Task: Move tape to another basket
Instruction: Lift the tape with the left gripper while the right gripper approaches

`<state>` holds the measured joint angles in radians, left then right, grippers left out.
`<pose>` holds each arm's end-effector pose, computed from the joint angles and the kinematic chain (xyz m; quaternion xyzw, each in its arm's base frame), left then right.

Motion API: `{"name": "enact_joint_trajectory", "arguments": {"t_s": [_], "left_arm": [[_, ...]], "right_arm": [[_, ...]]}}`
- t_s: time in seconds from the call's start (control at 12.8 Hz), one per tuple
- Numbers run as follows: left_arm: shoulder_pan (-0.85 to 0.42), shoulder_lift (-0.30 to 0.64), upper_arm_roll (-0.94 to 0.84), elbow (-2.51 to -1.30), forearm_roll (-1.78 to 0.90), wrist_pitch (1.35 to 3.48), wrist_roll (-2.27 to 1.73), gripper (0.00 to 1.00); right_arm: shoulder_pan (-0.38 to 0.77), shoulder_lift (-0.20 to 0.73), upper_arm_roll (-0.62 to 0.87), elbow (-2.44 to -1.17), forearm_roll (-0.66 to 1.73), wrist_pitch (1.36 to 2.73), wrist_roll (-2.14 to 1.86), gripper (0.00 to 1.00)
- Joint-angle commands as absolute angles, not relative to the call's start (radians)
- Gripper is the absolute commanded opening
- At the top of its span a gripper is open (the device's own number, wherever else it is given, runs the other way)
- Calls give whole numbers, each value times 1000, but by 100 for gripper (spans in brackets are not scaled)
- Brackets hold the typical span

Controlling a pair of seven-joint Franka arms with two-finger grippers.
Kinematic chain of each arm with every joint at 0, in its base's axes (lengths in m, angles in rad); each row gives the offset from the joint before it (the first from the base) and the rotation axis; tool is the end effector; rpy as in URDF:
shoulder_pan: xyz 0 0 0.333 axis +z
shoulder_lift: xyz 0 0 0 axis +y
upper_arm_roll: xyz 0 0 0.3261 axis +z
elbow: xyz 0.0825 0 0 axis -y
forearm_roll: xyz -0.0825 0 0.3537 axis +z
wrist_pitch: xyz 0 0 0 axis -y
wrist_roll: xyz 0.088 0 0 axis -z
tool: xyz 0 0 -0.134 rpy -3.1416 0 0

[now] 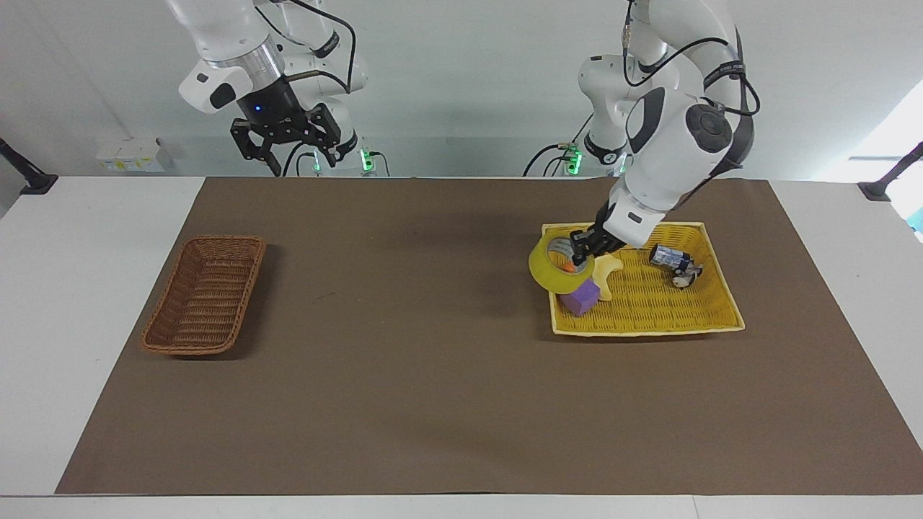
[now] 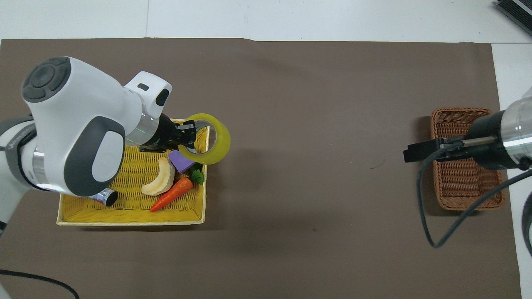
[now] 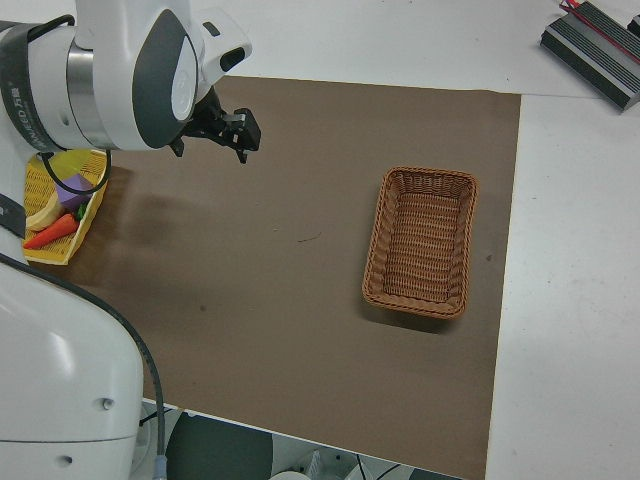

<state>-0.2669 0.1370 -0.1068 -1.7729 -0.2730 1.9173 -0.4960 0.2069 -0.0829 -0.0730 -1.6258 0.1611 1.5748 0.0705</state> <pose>0.5290 -0.2324 0.4757 0.9850 0.1066 -0.0536 0.1244 0.4916 0.0862 0.6278 -0.9959 -0.0326 -0.0072 0.0846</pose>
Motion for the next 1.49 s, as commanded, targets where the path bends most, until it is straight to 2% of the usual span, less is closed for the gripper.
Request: {"name": "enact_joint_trajectory", "arguments": {"t_s": [0.0,0.16,0.23,0.39,0.63,0.86,1.1,1.41], "left_arm": [[-356,118,-91,-1775,-314,1980,-592,0],[-409,117,-91,-1776,-400,2046,-652,0],[-425,118,-100,-1772,-447,2057,-685,0],[-425,120,-136,-1770,-512,2117,-731,0],[-426,123,-166,-1770,-544,2172,-781,0],[-426,117,-169,-1781,-546,2154,-781,0],[-428,109,-169,-1789,-546,2149,-779,0],[-454,103,-169,-1790,-546,2141,-781,0]], "right_arm": [[215,-51,-71,-1695,248,1714,101,100],[221,43,-69,-1712,415,1752,127,100],[259,55,-71,-1742,448,1803,144,100],[313,57,-69,-1782,460,1867,147,100],[330,57,-69,-1804,596,1893,135,100],[278,58,-71,-1815,614,1890,-21,100],[247,60,-72,-1813,764,1878,-5,100],[303,66,-71,-1813,818,1985,135,100]]}}
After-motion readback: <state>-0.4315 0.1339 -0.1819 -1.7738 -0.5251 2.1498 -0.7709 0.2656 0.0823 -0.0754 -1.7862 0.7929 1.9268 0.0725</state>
